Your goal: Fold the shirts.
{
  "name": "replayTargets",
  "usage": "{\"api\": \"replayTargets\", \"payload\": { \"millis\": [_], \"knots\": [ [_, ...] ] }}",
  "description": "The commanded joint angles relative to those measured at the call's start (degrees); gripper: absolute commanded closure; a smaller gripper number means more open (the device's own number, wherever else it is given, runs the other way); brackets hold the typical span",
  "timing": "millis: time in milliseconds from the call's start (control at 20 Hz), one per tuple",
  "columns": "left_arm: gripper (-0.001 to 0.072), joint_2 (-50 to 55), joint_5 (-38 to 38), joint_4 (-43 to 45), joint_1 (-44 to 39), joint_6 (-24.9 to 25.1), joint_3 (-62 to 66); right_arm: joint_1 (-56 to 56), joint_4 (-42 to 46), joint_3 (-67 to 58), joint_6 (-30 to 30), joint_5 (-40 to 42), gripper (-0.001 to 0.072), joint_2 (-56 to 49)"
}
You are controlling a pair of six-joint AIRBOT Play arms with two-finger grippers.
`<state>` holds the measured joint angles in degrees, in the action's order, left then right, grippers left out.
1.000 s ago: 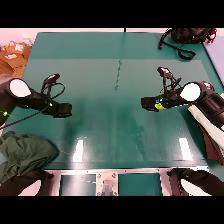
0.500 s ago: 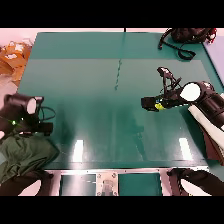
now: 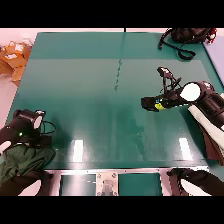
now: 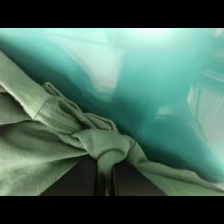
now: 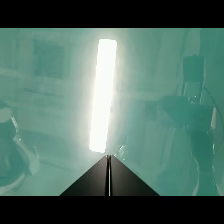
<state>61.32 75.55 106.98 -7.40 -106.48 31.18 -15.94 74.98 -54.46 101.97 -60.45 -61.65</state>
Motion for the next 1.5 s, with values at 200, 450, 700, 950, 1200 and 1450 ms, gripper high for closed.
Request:
{"api": "replayTargets", "payload": {
  "millis": [200,450,700,950,1200,1450],
  "knots": [
    [0.0687,0.0,-0.59,-17.33,-0.02,8.55,29.51,-0.04,0.0,0.02,0.02,0.0,0.0691,0.0],
    [0.0687,0.0,-5.7,-44.96,-2.67,16.59,48.28,-0.04,0.0,0.02,0.0,0.0,0.0691,0.0],
    [0.0685,4.98,-17.73,-47.6,-20.06,21.7,48.74,-0.04,-0.13,0.02,0.02,0.0,0.0691,0.0],
    [-0.0011,14.91,-22.34,-48.83,-27.04,22.49,48.81,0.07,-1.05,-0.24,-0.02,-0.52,0.0687,0.0],
    [-0.0011,13.31,-4.87,-48.57,-12.74,22.49,51.69,5.66,-1.05,-3.08,-0.7,-1.07,0.0325,0.0],
    [-0.001,13.22,5.7,-44.85,-2.05,22.47,43.58,13.25,-1.73,-2.89,-3.3,-1.79,0.0258,-4.37]
  ]
}}
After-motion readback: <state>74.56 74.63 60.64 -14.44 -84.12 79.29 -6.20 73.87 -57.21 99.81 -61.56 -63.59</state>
